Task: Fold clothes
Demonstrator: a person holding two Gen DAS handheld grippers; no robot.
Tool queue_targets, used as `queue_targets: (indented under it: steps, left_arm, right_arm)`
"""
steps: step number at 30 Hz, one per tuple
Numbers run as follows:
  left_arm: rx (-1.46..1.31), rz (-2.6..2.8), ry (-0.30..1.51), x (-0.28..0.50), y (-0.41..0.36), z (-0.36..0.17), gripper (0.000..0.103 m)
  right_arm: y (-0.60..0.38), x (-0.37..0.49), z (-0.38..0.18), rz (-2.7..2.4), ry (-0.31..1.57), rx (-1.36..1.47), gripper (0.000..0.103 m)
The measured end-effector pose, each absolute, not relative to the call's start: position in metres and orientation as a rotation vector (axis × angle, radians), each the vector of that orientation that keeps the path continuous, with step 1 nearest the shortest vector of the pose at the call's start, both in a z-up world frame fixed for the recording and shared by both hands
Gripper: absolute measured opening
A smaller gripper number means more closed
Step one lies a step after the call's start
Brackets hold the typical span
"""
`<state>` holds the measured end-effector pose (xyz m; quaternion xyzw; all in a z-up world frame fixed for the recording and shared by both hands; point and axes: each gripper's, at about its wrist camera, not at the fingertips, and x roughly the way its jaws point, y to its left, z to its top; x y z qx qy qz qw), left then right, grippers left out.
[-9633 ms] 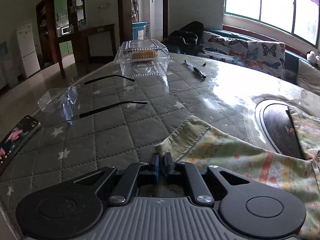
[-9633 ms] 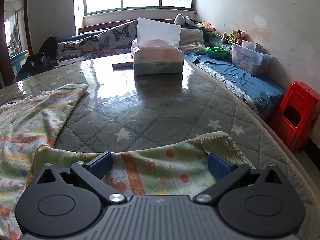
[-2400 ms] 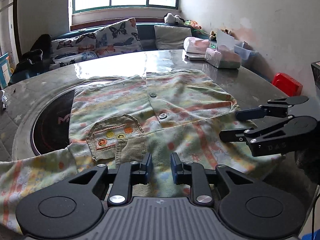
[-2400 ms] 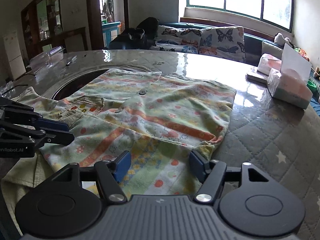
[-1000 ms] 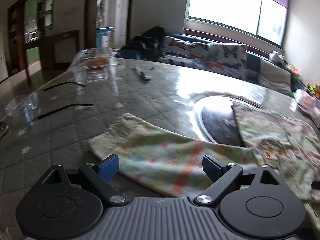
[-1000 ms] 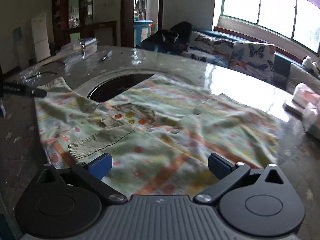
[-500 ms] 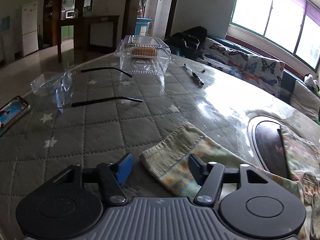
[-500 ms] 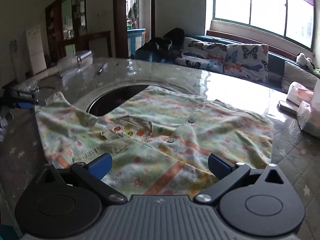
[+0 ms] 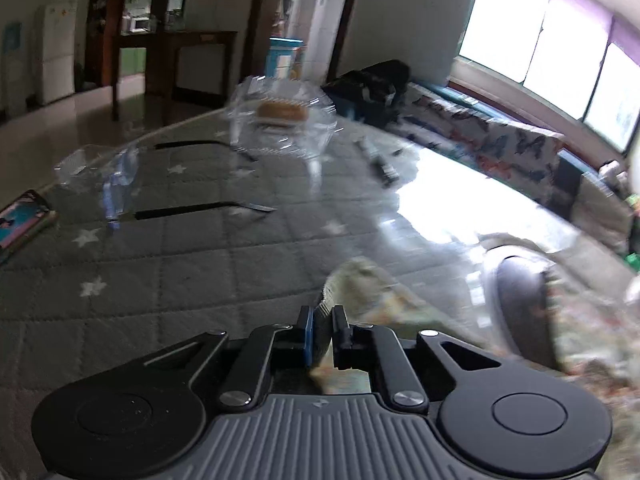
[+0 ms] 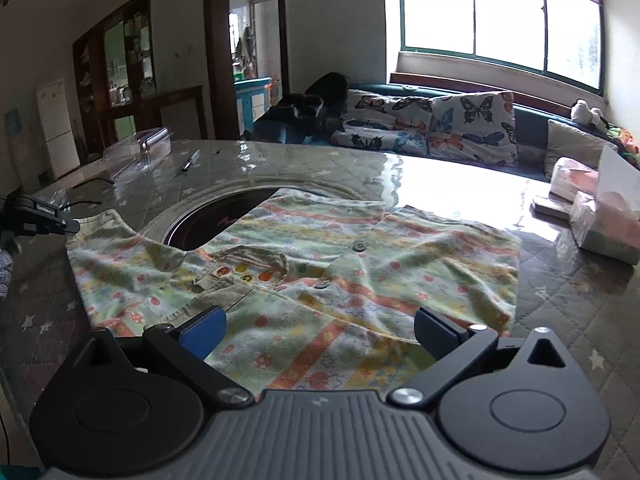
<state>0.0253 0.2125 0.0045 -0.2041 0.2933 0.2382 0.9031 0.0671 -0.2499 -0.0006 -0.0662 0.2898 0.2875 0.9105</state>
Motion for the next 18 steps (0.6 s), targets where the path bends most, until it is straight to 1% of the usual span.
queue_targets:
  steps: [5, 9, 18]
  left_arm:
    - [-0.466, 0.285, 0.562, 0.029, 0.174, 0.04, 0.009]
    - [-0.462, 0.095, 0.553, 0.04, 0.129, 0.065, 0.009]
    - [-0.402, -0.243, 0.586, 0.066, 0.017, 0.086, 0.009]
  right_arm:
    - [-0.267, 0.066, 0.001, 0.557, 0.578, -0.108, 0.101]
    - [-0.281, 0.065, 0.003, 0.529, 0.563, -0.085, 0.101]
    - [-0.324, 0.059, -0.001, 0.45, 0.538, -0.008, 0.102]
